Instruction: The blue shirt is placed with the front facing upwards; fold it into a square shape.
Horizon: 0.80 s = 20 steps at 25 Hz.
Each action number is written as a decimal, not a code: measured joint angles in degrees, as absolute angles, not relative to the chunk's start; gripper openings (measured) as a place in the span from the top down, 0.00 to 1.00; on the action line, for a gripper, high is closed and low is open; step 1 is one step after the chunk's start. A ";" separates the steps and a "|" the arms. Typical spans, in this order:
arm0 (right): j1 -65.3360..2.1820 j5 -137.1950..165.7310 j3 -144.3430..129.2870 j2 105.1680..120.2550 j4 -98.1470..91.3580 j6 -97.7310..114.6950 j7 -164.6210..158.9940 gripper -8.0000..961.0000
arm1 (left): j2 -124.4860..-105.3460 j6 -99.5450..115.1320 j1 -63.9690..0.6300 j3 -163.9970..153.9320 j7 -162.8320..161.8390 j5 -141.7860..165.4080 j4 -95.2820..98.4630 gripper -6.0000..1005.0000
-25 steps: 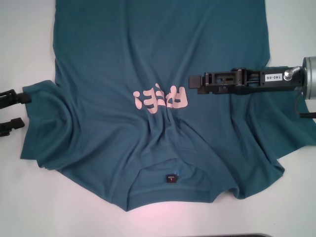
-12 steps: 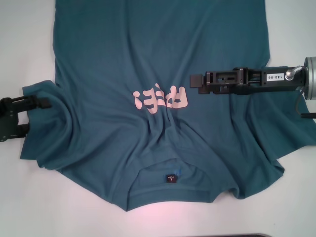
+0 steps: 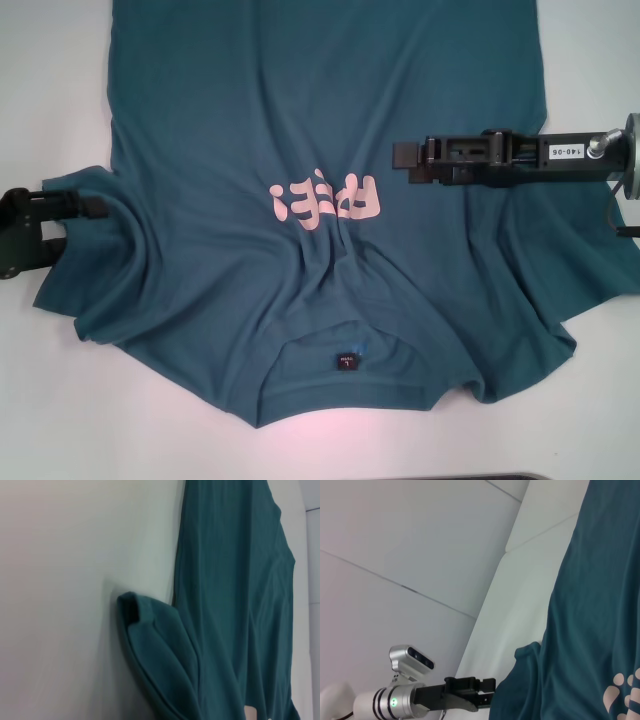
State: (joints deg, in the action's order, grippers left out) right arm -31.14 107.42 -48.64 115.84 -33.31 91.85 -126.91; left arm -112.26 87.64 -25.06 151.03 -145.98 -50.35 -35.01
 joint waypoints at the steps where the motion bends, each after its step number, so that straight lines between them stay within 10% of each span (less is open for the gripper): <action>1: -31.10 107.40 -48.51 115.84 -33.31 91.86 -126.92 0.11 | -112.29 87.60 -25.06 150.85 -146.00 -50.33 -34.99 0.27; 9: -31.14 107.31 -48.25 115.76 -33.26 92.01 -127.26 0.11 | -112.36 86.94 -25.09 150.25 -146.72 -49.22 -34.97 0.43; 20: -31.12 107.31 -48.25 115.66 -33.22 92.03 -127.71 0.11 | -110.91 87.73 -24.49 150.50 -146.73 -48.68 -35.84 0.93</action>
State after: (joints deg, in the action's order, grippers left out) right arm -31.12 107.31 -48.25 115.66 -33.22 92.03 -127.71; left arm -110.91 87.73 -24.49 150.50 -146.73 -48.68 -35.84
